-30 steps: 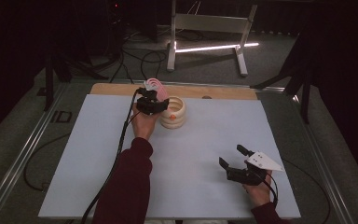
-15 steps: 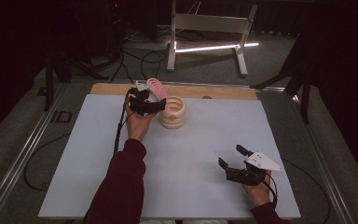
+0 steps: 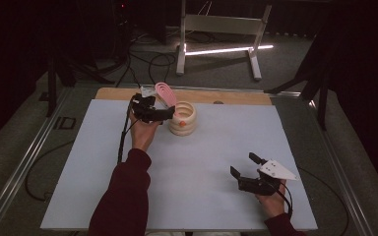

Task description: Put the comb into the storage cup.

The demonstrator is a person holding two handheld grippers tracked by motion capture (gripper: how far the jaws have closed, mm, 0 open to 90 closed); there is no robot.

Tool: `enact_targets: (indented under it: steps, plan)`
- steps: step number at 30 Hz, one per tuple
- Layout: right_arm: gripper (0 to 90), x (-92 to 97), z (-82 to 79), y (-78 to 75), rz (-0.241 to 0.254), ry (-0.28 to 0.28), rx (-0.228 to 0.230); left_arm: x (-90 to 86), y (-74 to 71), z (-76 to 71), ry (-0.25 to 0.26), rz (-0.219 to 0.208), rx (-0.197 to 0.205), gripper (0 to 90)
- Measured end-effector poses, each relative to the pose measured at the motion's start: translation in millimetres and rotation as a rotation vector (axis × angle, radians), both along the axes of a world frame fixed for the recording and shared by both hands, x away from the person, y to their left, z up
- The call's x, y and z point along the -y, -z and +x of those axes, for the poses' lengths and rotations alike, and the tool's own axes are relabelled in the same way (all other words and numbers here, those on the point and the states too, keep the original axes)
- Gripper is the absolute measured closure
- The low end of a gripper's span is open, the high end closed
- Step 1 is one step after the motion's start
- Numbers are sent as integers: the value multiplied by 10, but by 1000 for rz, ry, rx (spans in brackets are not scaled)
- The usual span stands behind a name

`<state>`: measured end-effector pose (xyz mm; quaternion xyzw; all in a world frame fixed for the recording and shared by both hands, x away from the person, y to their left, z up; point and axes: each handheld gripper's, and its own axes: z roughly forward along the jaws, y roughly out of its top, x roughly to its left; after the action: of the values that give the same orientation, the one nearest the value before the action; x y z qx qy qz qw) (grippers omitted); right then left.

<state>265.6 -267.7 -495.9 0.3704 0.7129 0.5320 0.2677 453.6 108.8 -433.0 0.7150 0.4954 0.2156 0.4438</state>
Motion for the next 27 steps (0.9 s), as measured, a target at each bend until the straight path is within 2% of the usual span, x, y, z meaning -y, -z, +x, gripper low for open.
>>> enact_targets:
  steps: [6, 11, 27]
  plan:
    - [117, -5, 1, 3, -2, -1, 0, -54, -49, -50, 6, 9, 20, 4]
    - [117, -19, -2, 1, -3, -6, 0, -90, -88, -96, 8, -1, 43, 4]
    - [117, -29, 0, 5, -7, -9, 1, -216, -166, -257, 70, 4, 73, 4]
